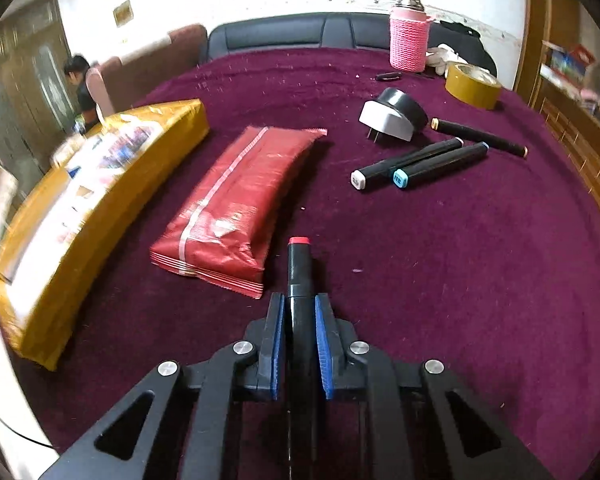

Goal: Organize objects
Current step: 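Grasp the printed leaflet with the left tool while the right tool grasps a black marker, then carry the leaflet and marker into the gold-rimmed tray and open both tools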

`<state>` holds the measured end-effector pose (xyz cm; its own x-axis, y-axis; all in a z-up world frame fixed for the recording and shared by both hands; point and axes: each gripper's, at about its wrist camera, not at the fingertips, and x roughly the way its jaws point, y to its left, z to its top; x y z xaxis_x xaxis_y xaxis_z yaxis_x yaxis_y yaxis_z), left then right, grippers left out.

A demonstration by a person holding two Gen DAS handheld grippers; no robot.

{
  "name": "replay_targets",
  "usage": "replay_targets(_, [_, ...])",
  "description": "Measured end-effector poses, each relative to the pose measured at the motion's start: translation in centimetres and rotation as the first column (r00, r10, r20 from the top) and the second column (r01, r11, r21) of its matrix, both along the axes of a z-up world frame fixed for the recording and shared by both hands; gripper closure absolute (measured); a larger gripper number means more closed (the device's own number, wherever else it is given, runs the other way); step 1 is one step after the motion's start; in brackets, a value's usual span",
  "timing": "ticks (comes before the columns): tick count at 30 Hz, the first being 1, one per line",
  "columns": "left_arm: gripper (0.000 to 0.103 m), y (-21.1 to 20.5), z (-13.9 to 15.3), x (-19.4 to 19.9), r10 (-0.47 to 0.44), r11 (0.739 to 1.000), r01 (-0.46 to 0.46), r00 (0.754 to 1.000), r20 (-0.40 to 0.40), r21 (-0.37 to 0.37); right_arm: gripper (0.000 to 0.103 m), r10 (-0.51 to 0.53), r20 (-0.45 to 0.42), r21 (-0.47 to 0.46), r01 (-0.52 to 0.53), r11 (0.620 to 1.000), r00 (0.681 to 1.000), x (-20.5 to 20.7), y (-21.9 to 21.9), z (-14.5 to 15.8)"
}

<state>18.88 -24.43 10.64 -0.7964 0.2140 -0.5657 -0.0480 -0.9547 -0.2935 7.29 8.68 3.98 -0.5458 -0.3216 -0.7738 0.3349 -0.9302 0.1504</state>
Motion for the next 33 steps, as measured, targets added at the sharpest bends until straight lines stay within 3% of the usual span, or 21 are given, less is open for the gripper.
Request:
replay_targets(6, [0.032,-2.8,0.1,0.4,0.091,0.996,-0.091,0.996,0.002,-0.011,0.087,0.037,-0.003,-0.189,-0.036,0.981,0.999,1.0,0.2,2.8])
replay_targets(12, [0.032,-5.2,-0.5,-0.9,0.164,0.984,-0.158,0.983,0.079,-0.085,0.087,0.149,0.003,-0.300,-0.141,0.943,0.989,0.6,-3.5,5.7])
replay_targets(18, [0.032,-5.9,-1.4,-3.3,0.175,0.975,-0.151,0.974,0.143,-0.163,0.086,0.272,-0.003,-0.335,-0.257,0.906,0.962,0.4,-9.7,7.5])
replay_targets(22, [0.032,-6.1,-2.2,-5.6,0.168,0.971,-0.130,0.968,0.186,-0.199,0.086,0.316,0.002,-0.311,-0.300,0.902,0.949,-0.5,-14.1,7.6])
replay_targets(29, [0.032,-5.5,-3.2,-8.5,0.172,0.958,-0.107,0.957,0.235,-0.268,0.086,0.329,0.105,-0.307,-0.284,0.908,0.938,-4.7,-20.1,5.2])
replay_targets(33, [0.032,-5.0,-3.6,-9.3,0.147,0.960,-0.076,0.956,0.252,-0.269,0.086,0.313,0.153,-0.292,-0.260,0.921,0.937,-6.6,-22.4,3.2])
